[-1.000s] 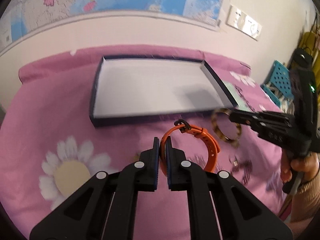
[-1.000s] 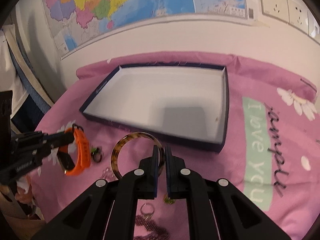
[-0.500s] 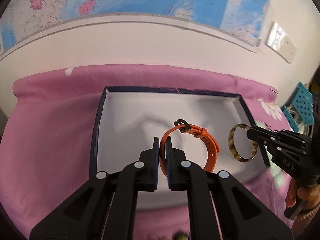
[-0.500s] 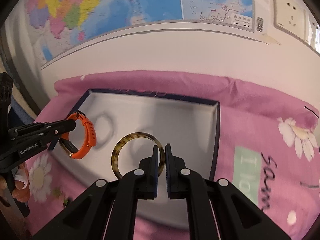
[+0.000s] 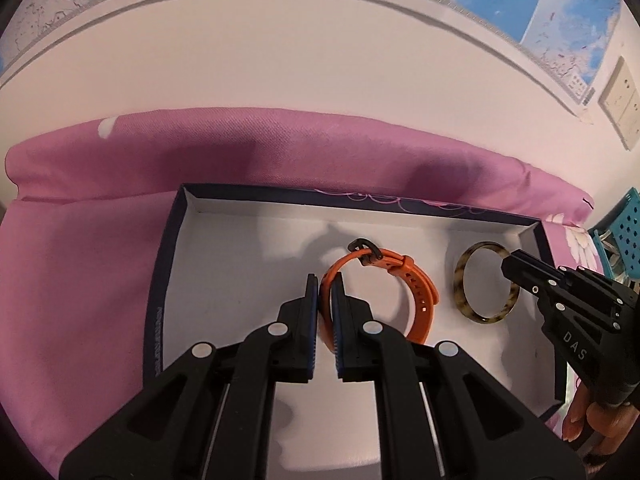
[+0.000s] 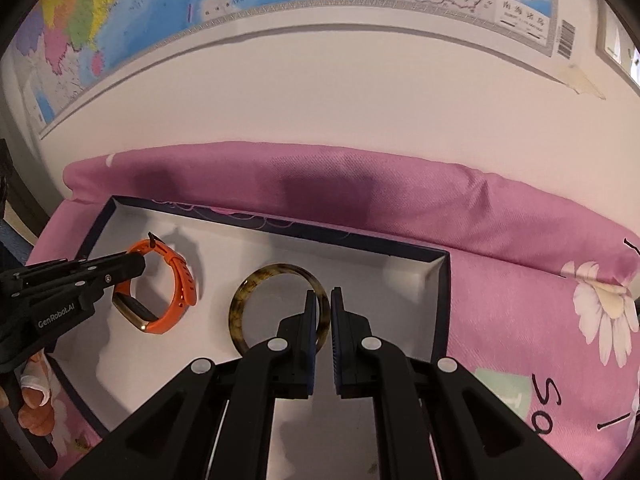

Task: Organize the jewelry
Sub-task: 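Carry the watch band with the left gripper into the box while the right gripper releases the bangle there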

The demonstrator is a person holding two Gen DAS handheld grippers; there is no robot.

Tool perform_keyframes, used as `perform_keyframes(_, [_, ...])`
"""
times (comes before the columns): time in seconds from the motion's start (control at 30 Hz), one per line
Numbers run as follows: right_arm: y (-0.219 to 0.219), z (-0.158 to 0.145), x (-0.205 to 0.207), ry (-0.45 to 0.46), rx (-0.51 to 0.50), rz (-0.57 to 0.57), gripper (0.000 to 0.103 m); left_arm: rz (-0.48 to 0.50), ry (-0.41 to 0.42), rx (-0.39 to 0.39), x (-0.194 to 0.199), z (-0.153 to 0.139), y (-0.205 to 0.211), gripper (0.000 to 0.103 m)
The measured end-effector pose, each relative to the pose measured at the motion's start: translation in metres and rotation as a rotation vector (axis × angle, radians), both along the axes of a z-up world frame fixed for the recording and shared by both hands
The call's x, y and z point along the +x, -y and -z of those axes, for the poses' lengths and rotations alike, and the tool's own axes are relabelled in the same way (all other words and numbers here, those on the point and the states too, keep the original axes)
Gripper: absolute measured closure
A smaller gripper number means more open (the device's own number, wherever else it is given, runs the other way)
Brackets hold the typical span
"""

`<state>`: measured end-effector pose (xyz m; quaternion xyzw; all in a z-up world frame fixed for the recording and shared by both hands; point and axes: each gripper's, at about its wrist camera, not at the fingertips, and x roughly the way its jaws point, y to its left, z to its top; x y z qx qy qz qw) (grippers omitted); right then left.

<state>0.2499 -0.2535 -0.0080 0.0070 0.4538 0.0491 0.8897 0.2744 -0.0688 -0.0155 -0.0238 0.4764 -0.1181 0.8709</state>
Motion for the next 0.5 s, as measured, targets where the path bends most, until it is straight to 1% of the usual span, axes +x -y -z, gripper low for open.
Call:
perform_keyframes(0.17, [0.001,0.004,0.004,-0.012,-0.014,0.012,0.098,-0.014,-0.026,0.004,0.007,0.002,0.003,0.096])
perform_keyframes(0.23, [-0.002,0.006,0.005,-0.014,-0.033,0.013,0.098,-0.010,-0.025,0.016,0.006,0.000,0.005,0.096])
perform_keyframes(0.3, [-0.007,0.006,0.003,-0.015,-0.042,0.013,0.098,-0.002,-0.038,0.010,0.006,0.002,0.007,0.094])
perform_keyframes(0.33, [-0.010,0.005,0.001,-0.012,-0.046,0.015,0.096,0.001,-0.038,0.007,0.005,0.001,0.008,0.094])
perform_keyframes(0.37, [-0.010,0.004,0.000,-0.004,-0.047,0.018,0.094,0.002,-0.035,0.009,0.005,0.001,0.007,0.089])
perform_keyframes(0.4, [-0.011,0.002,-0.003,0.011,-0.045,0.019,0.092,0.000,-0.028,0.012,0.003,-0.001,0.006,0.082])
perform_keyframes(0.47, [-0.012,-0.004,-0.012,0.037,-0.032,0.014,0.090,0.001,0.013,0.023,-0.006,-0.008,0.003,0.078])
perform_keyframes(0.5, [-0.012,-0.006,-0.016,0.046,-0.026,0.010,0.084,0.007,0.037,0.025,-0.012,-0.013,0.001,0.073])
